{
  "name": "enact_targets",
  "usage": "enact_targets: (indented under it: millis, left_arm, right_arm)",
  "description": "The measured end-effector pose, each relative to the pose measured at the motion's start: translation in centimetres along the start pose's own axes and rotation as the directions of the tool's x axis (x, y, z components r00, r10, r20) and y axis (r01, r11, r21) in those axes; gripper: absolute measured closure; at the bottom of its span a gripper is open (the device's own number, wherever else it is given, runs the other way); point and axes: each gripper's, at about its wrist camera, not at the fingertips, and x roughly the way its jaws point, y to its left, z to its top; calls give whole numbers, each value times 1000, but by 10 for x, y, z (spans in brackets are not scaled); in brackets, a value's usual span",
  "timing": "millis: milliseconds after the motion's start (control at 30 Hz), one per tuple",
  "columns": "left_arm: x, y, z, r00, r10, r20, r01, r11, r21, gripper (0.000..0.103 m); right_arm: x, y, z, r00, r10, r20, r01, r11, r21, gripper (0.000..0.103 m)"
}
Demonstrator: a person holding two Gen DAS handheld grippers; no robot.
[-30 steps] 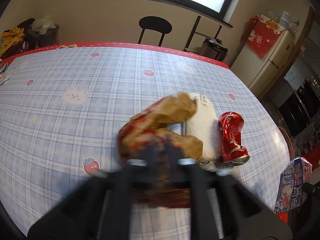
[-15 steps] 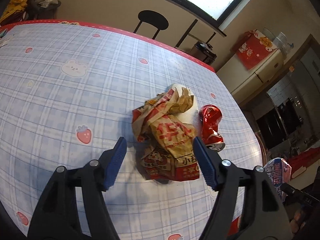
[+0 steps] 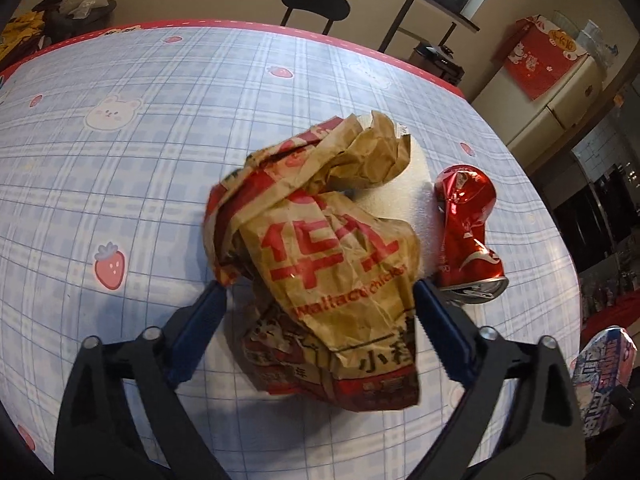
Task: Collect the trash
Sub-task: 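Lift the brown paper bag off the table with the left gripper, then carry the paper bag with the left gripper while the right drops the packet into the bucket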
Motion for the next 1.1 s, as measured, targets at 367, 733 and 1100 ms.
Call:
enact_targets:
  millis: [367, 733, 1100]
  left_arm:
    - [-83, 25, -5, 991, -46, 124, 44, 999, 20, 35]
    - [-188, 43, -31, 969, -22, 245, 25, 1000, -11, 34]
    - [-213, -36, -48, 957, -32, 287, 35, 999, -8, 33]
  right_arm:
    - [-6, 33, 17, 999, 28, 31, -26, 997, -71, 97]
    - [-5, 58, 31, 993, 106, 44, -98, 985, -145, 97]
    - [-31, -23, 67, 986, 137, 96, -125, 985, -115, 97]
